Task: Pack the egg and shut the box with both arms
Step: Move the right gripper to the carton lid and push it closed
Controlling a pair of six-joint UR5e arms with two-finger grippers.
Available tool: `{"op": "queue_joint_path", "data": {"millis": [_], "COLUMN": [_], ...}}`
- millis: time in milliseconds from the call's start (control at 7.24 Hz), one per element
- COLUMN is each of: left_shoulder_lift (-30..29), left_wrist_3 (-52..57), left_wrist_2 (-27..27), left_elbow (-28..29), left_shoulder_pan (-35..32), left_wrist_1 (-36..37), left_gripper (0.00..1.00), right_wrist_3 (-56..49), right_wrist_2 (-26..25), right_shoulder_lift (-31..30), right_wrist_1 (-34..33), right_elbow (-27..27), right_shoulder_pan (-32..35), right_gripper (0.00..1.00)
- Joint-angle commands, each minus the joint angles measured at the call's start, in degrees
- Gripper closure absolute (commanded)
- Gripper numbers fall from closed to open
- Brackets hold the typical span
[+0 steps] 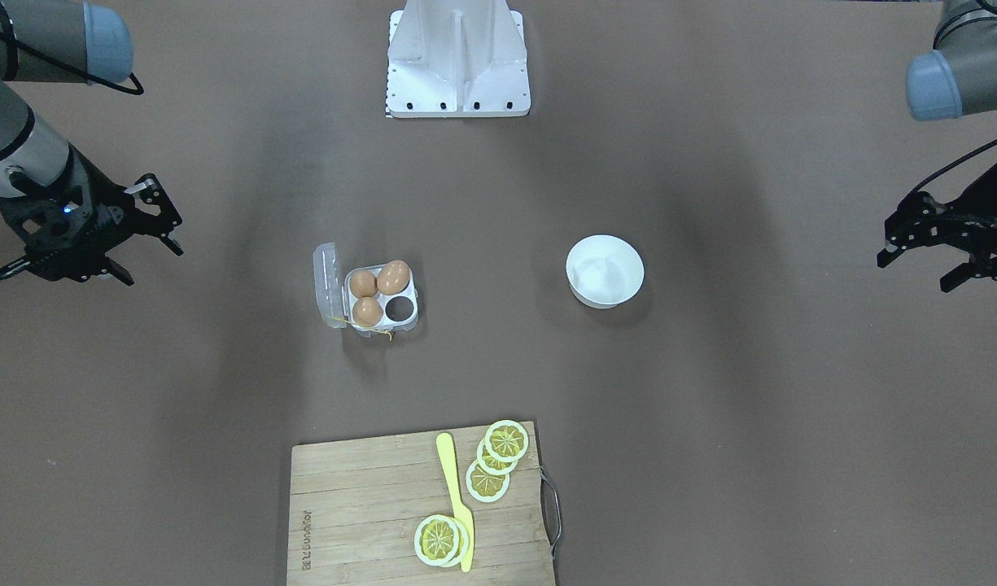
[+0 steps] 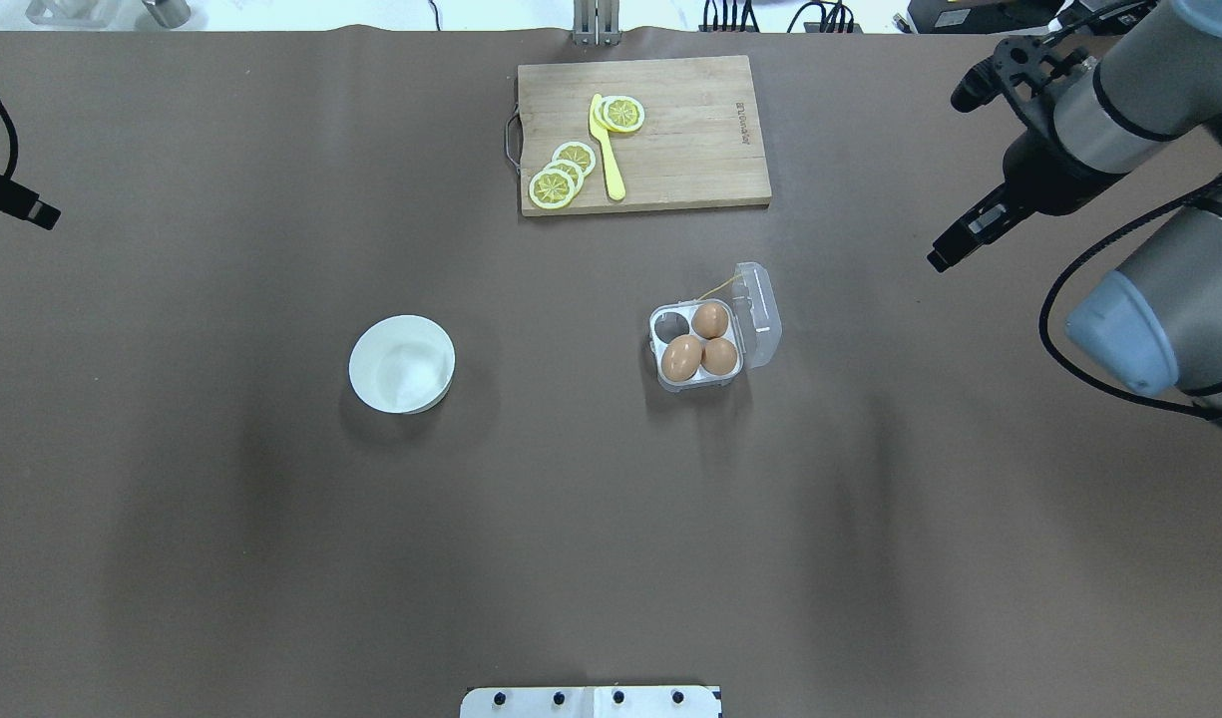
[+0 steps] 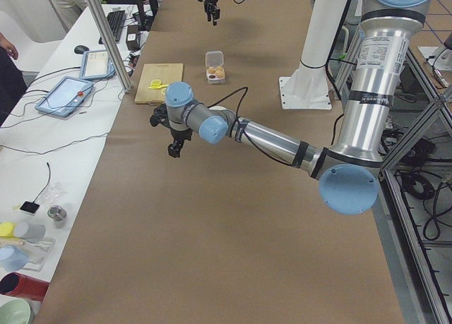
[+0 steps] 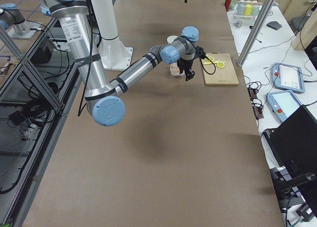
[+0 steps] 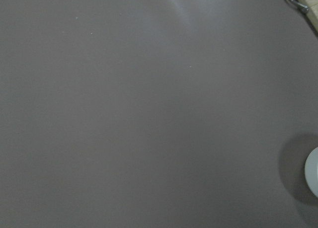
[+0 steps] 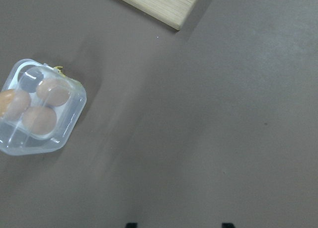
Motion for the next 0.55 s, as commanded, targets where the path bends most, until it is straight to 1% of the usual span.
{"op": "queue_joint_path", "data": {"millis": [0, 138, 276, 415], "left_shoulder_lift": [3.5, 4.1, 4.2, 4.2], "left_wrist_3": [6.1, 7.4, 7.5, 7.5], "left_wrist_2": [0.1, 0.0, 0.1, 0.1], "left_elbow": [0.6, 0.0, 0.0, 0.1], "left_shoulder_pan": [-1.4, -2.7, -2.7, -2.7], "left_wrist_1": [-0.3, -0.6, -0.7, -0.8], "left_gripper": [0.12, 0.12, 0.12, 0.12], "right_wrist_3": [-0.1, 0.2, 0.2, 0.2], "right_wrist_2": [-2.8, -3.6, -3.8, -3.8], "right_shoulder_lift": [4.3, 7.4, 7.7, 8.6], "right_wrist_1": [5.5, 11.9, 14.3, 14.3], "right_elbow": [-8.2, -14.9, -16.8, -16.8], "right_shoulder_pan": [-3.5, -4.5, -5.4, -6.1], "right_gripper": [0.43, 0.44, 0.49, 0.49]}}
